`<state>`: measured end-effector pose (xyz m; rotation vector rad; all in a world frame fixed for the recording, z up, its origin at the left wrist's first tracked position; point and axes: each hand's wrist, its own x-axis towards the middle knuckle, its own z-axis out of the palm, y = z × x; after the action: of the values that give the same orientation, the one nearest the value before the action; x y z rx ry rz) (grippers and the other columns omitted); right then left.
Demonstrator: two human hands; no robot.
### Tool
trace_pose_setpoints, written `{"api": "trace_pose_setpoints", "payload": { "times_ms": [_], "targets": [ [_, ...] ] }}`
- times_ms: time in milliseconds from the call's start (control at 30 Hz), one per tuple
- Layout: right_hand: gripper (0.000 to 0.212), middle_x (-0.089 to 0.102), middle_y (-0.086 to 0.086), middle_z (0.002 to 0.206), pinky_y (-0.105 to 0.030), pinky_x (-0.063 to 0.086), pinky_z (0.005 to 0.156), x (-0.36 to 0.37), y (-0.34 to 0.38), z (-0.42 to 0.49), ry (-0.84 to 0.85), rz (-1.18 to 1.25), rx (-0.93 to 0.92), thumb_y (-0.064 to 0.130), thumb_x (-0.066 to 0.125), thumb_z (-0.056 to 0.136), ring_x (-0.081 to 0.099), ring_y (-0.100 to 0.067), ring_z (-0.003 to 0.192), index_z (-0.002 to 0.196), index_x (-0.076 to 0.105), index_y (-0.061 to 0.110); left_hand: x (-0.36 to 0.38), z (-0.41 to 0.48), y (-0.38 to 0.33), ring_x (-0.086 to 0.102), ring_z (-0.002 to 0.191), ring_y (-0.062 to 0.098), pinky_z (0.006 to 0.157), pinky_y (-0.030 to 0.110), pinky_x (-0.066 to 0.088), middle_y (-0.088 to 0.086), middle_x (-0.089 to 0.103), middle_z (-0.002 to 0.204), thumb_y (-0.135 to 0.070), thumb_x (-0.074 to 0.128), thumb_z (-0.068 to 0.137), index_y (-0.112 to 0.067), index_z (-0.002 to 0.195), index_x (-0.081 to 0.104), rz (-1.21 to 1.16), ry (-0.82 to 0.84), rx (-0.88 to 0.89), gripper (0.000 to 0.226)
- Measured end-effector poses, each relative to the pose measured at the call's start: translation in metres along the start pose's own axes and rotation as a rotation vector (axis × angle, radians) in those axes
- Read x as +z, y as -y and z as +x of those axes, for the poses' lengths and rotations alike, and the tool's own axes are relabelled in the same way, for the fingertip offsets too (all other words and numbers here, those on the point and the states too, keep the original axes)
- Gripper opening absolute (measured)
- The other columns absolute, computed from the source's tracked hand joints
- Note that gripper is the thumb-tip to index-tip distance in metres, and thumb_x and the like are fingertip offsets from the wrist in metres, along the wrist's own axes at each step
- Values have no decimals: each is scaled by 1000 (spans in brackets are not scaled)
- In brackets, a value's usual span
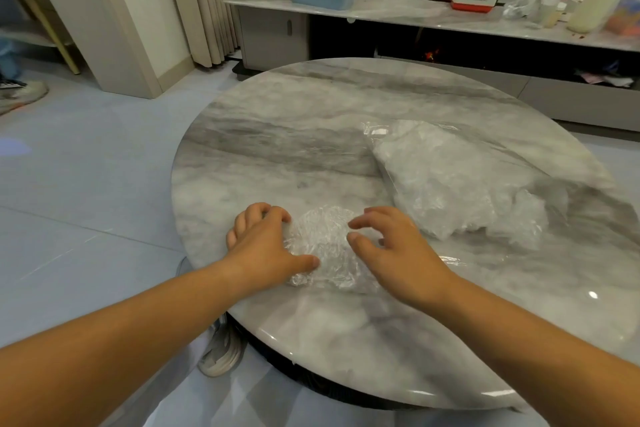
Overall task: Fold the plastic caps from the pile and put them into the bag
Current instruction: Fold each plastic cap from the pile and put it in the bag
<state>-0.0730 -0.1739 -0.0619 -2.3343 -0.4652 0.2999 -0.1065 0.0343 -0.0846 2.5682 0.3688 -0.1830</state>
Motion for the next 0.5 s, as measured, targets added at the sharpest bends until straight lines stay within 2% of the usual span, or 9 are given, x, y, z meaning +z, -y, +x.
{"api": "trace_pose_setpoints", "payload": {
  "times_ms": [100,200,267,300,367,400,433,500],
  "targets": [
    [38,52,6,140,-31,40,104,2,8,17,-21,218,169,38,60,98,48,-11,131,134,59,26,-1,-1,0,16,143,20,114,34,19,-4,19,151,-65,77,69,-31,145,33,17,35,-8,94],
    [45,56,-1,141,-39,44,109,7,6,32,-25,213,231,40,62,96,52,-16,130,138,56,25,0,0,0,10,147,20,117,36,16,-4,14,155,-66,77,69,-32,148,30,18,48,-7,98],
    [34,67,4,120,-34,51,95,8,5,40,-27,162,244,42,64,94,63,-13,110,124,66,26,0,1,1,8,148,19,117,35,14,-5,12,157,-66,78,69,-33,148,30,14,51,-1,98],
    [23,71,9,99,-27,53,80,7,4,43,-21,177,232,40,65,94,66,-8,90,109,71,24,0,1,1,8,148,19,117,35,14,-5,12,157,-66,79,68,-33,148,31,10,51,2,98],
    [20,58,18,56,-15,42,50,3,5,48,14,249,216,32,66,96,53,1,51,87,70,14,0,2,2,7,148,19,117,35,14,-5,12,157,-65,80,67,-33,147,31,2,48,2,98],
    [23,51,16,48,-13,36,43,1,7,50,30,290,215,29,66,96,46,1,41,83,69,10,0,2,1,7,148,19,117,35,14,-5,12,157,-65,80,67,-34,147,32,-1,45,3,99],
    [24,49,12,49,-12,35,42,-2,8,50,45,333,213,28,67,96,42,0,40,84,68,8,0,2,1,7,148,19,117,35,14,-5,12,157,-65,80,67,-34,147,32,-1,42,3,99],
    [23,52,2,62,-18,42,52,-4,11,53,56,395,198,28,71,94,46,-8,51,82,68,9,1,2,2,7,148,19,117,35,14,-6,12,157,-65,80,67,-35,147,32,-6,39,2,99]
  ]
}}
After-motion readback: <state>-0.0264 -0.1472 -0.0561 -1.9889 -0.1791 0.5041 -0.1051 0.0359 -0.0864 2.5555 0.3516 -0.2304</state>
